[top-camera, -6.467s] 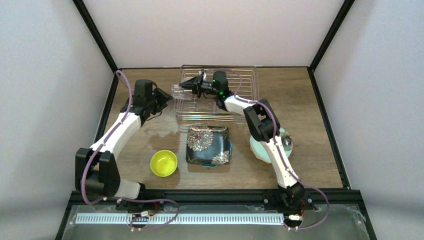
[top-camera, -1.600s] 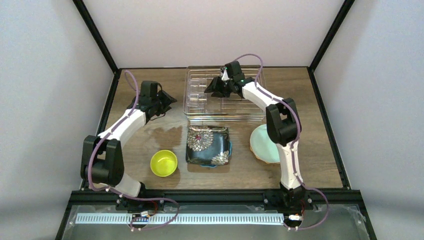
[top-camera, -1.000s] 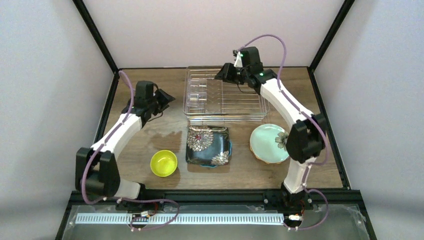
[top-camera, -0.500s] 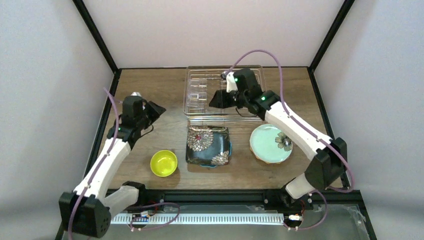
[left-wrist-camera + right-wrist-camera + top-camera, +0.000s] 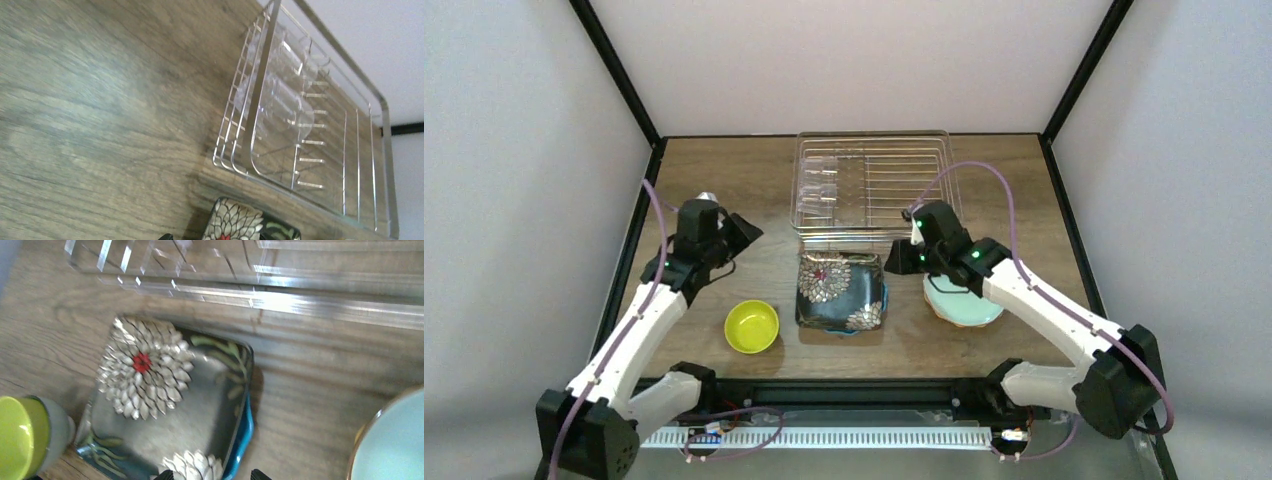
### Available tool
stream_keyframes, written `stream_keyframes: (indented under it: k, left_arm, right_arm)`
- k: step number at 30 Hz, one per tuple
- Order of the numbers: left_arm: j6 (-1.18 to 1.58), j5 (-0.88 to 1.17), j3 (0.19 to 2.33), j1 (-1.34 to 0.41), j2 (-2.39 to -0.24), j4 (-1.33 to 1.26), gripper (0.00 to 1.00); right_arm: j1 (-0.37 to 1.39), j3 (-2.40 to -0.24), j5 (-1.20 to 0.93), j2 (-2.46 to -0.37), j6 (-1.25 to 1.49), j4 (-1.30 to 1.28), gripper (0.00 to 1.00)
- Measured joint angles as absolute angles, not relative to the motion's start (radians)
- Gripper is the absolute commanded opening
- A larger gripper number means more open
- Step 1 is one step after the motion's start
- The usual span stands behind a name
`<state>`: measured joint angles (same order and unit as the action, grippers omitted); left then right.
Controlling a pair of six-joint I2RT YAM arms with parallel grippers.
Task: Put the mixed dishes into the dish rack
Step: Grab the plate from the plate.
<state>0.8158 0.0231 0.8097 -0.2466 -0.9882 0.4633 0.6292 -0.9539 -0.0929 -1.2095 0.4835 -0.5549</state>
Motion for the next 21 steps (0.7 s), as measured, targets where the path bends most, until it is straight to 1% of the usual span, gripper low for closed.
stream_keyframes:
  k: [6,13,16,21]
  left_arm:
    - [0.802,0.024,0.827,-0.347,-1.097,0.463,1.00]
    - [0.799,0.036,0.838,-0.383,-1.161,0.453,1.00]
    - [0.795,0.043,0.840,-0.388,-1.183,0.450,1.00]
    - [0.779,0.054,0.846,-0.395,-1.222,0.450,1.00]
  right_arm:
    - [0.629,-0.801,-0.095,-1.196,0.543,-0.514,0.88]
    - [0.629,-0.724,-0.105,-1.198,0.562,-0.377,0.89]
    - [0.628,-0.698,-0.110,-1.225,0.568,-0.307,0.92]
    - [0.594,-0.679,-0.138,-1.315,0.573,-0.194,0.91]
